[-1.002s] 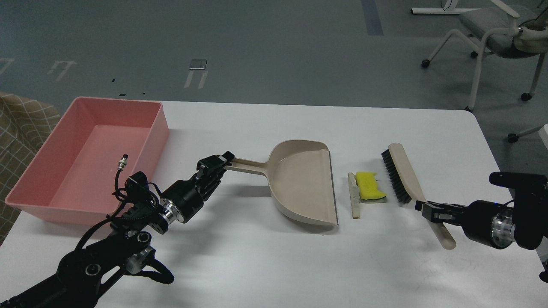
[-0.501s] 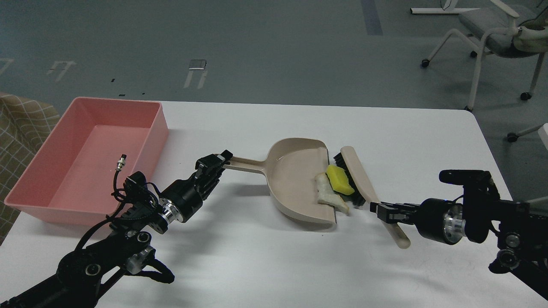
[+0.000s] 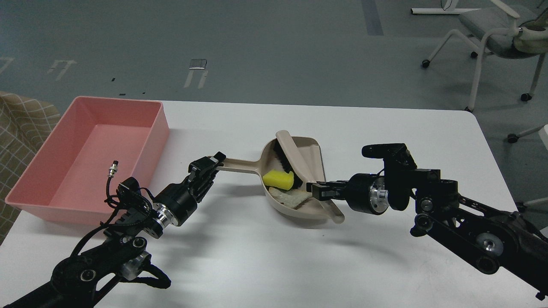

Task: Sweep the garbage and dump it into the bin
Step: 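Sweep the sponge and stick into the dustpan with the brush, then lift the dustpan with the left gripper toward the pink bin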

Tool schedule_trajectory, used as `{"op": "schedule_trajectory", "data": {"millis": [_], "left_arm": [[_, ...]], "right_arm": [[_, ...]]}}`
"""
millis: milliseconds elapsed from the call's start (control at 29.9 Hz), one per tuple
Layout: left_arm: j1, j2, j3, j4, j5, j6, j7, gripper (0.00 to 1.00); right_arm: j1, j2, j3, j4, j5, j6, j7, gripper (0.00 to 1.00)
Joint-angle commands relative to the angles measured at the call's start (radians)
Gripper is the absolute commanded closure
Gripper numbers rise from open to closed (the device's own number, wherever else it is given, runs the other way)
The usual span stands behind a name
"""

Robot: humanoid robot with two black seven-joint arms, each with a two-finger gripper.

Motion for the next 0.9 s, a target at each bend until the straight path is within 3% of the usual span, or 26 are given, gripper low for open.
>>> {"op": "schedule_trajectory", "data": {"millis": [0,234,434,635,869], "left_arm": [[-0.005,-0.008,-0.02,-0.012,-0.028,0.0,0.004,0.82],[-0.005,-0.019,-0.025,-0.032,-0.033,0.006,-0.002,0.82],[0.007,0.01,-0.13,-0.152,-0.117,0.006,-0.002,0.81],[0.041,0.108,-0.227,-0.268,-0.136,-0.003,-0.001,0.81],[0.114,0.295,-0.33,-0.276,-0.199,-0.042,-0.013,0.81]], "right_arm": [[-0.008,-0.144,0.048,0.07,0.014,0.0,0.008,0.96],[-0.04,-0.364,0.065,0.148,0.105,0.0,0.013,0.96],[-0.105,-0.49,0.079,0.142,0.108,0.0,0.013,0.96],[-0.237,-0.541,0.139,0.131,0.103,0.0,0.013,0.96],[-0.295,-0.558,0.14,0.11,0.105,0.0,0.014,0.96]]}}
